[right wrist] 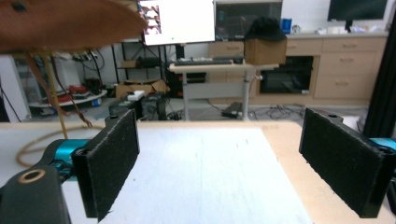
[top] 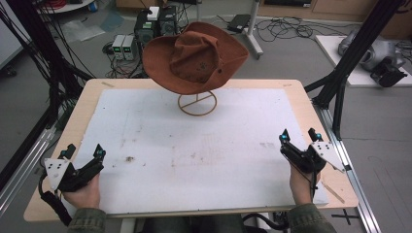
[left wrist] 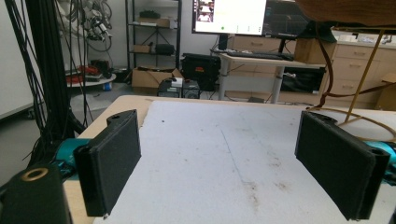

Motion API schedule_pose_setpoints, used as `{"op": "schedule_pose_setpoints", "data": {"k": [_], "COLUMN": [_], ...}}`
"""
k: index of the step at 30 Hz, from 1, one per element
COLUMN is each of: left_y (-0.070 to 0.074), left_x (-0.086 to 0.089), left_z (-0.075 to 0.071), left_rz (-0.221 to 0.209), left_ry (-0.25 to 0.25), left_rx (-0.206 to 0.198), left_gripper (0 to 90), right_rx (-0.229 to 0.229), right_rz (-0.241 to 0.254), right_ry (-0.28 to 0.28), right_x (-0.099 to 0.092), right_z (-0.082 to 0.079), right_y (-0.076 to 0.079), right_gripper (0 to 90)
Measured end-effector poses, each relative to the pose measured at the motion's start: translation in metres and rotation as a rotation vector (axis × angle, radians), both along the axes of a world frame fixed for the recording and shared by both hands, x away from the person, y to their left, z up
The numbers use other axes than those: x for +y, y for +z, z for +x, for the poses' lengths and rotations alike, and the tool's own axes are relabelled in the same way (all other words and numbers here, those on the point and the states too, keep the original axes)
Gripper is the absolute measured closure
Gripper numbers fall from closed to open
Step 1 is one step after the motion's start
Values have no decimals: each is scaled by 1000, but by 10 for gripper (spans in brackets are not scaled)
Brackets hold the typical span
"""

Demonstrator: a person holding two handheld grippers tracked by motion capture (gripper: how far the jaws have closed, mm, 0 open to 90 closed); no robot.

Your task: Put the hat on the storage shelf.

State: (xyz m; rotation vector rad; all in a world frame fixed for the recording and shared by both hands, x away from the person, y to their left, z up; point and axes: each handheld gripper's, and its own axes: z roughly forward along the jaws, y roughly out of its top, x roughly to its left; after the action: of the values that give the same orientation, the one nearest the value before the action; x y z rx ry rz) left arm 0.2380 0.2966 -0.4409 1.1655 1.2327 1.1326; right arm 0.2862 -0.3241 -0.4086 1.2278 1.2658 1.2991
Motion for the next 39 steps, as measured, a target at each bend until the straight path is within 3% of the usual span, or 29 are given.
{"op": "schedule_pose_setpoints", "data": {"k": [1, 5, 19, 39], "left_y": [0, 0, -1, -1], "left_x": [0, 0, -1, -4], "left_z": [0, 1, 1, 2], "left_rz": [1, 0, 4, 13], "left_ry": [0, -1, -5, -16], "left_rx": [0, 4, 6, 12], "left_gripper": [145, 145, 145, 145], "right_rx": [8, 27, 30, 51], "right_rz": [-1, 16, -9, -9], "right_ry": [-7, -3, 20, 28], "right_x": [-2, -4, 5, 5], "right_z": [-2, -2, -1, -2], "right_y": [-8, -14, -20, -22], "right_gripper": [115, 114, 114, 115]}}
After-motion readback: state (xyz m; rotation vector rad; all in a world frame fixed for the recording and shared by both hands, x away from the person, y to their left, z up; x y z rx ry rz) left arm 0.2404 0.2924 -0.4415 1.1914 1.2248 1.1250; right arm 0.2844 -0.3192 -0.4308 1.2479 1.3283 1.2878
